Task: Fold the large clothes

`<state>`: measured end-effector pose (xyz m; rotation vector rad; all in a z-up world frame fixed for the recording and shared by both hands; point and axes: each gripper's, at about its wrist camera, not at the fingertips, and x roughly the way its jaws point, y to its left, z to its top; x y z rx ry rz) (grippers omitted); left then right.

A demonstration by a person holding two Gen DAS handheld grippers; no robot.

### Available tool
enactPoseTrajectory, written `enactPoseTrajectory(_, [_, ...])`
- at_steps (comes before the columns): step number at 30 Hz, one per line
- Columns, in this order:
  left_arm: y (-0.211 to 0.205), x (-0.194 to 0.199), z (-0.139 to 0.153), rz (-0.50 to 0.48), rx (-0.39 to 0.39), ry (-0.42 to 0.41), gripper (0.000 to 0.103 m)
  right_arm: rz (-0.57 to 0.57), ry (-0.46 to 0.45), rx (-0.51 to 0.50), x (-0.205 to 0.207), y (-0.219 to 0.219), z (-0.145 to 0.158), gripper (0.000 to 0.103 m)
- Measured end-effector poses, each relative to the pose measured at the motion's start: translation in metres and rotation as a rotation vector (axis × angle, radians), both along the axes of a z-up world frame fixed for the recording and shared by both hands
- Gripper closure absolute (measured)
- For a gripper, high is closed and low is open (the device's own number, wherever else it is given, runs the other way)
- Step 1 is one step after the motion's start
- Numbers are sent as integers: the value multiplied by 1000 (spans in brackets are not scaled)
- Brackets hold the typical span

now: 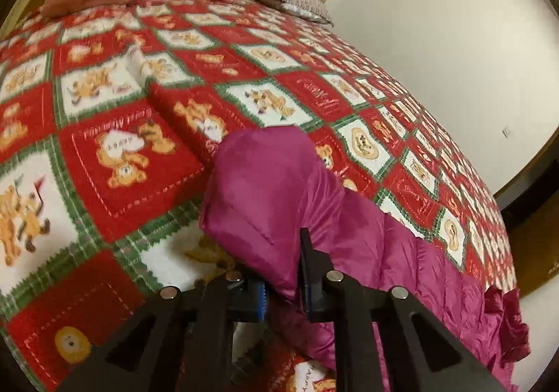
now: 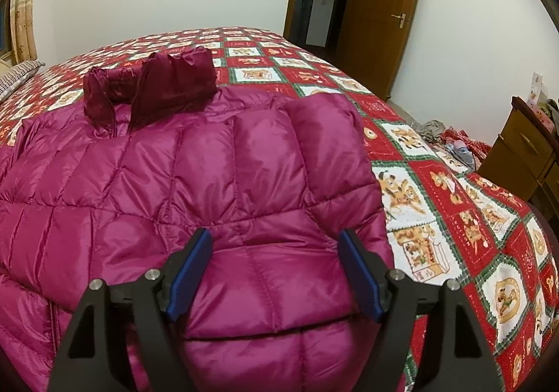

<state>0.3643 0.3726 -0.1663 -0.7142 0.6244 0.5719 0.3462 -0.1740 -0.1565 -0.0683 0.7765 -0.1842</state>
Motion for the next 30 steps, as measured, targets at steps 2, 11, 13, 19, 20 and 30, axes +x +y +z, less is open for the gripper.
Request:
enactPoseTrajectory(2, [-9,4,14,-23,69,1,92,0,-1,3,0,0,0,25])
enactPoseTrajectory(11, [-146,24,133,-390,393,-231,93,-2,-6,28,0,-4,-1,25])
enactPoseTrajectory(13, [-199,25,156,-526,446,-304,93,-3,-8,33,0,-5,-1,25])
enactPoseTrajectory(19, [-325,28,174,-846,492,-415,93,-8,-15,60,-1,-10,-1,25])
enactPoseTrajectory(20, [-345,30,169,-881,498,-414,93,-9,-17,65,-1,-11,0,25])
enactPoseTrajectory(30, [-458,52,69,-1073,503,-199,93,-20,-38,127,-3,-20,-1,25])
